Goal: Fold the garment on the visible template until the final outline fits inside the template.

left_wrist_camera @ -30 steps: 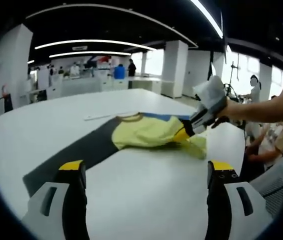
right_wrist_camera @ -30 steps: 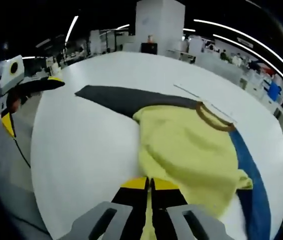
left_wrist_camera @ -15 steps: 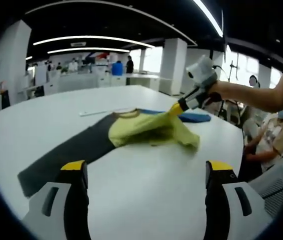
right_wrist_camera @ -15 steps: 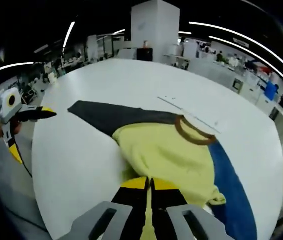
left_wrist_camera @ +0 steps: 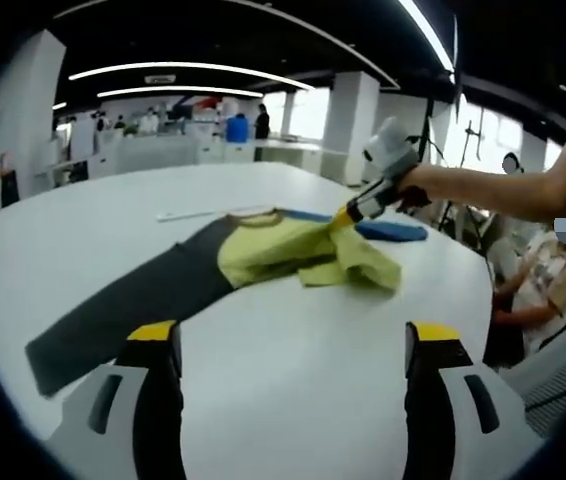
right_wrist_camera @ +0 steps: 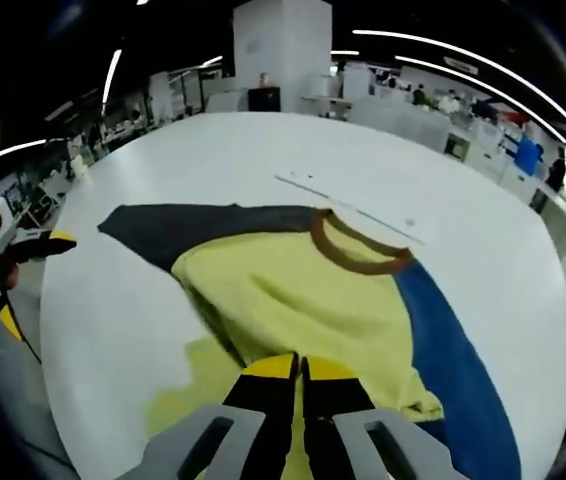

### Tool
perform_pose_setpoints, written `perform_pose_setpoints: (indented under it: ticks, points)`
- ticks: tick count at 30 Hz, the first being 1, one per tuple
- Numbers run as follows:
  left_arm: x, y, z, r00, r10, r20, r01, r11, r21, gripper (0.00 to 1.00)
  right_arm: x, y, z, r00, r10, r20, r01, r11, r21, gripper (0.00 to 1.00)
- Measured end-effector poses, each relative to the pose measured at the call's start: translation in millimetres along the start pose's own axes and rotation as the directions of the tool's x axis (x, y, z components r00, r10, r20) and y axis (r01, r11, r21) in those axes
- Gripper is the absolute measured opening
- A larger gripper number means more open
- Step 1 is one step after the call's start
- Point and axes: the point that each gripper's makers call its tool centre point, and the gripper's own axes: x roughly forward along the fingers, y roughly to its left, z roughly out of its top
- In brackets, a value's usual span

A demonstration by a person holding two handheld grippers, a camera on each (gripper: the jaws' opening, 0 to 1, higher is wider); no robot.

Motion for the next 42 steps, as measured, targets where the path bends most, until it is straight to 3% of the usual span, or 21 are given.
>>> perform_pose_setpoints:
  ticks: [13, 16, 19, 23, 29, 35, 42]
  points:
    - [14, 3.4, -1.6, 1.0, -0.004, -0.014, 0.004, 1.0, -0.01, 0.85, 25, -6, -21.7, 0.998, 0.008, -0.062, -0.007, 1.0, 0.017, 0.0]
    - [14, 5.0, -1.8, 1.0, 0.002, -0.019, -0.002, 1.0, -0.004, 0.84, 23, -6, -19.7, 0.999, 0.015, -0.042, -0.012, 0.997, 0.071, 0.0]
    - [15, 6.2, -0.4, 1.0, 0.005, -0.019, -0.005, 1.0, -0.001, 0.83, 11, -3, -12.7, 1.0, 0.029, 0.002, -0.029, 0.984, 0.175, 0.05]
    - [17, 6.7, 2.1, 1.0, 0.011, -0.022, -0.011, 1.0, 0.001, 0.81, -7, 0, -10.1, 0.999, 0.028, 0.02, -0.031, 0.987, 0.16, 0.25]
    - [24, 4.8, 6.6, 1.0, 0.008, -0.023, -0.008, 1.0, 0.009, 0.79, -36, 8, -10.8, 0.997, 0.061, 0.051, -0.069, 0.984, 0.166, 0.38]
    - [35, 6.2, 7.5, 0.999, 0.008, -0.037, -0.008, 1.0, 0.013, 0.73, -64, 8, -23.0, 0.996, 0.066, 0.055, -0.074, 0.984, 0.161, 0.4]
    - [51, 7.1, 9.4, 0.999, 0.016, -0.045, -0.015, 1.0, 0.019, 0.68, -81, 6, -46.9, 0.997, 0.07, 0.039, -0.075, 0.984, 0.163, 0.39]
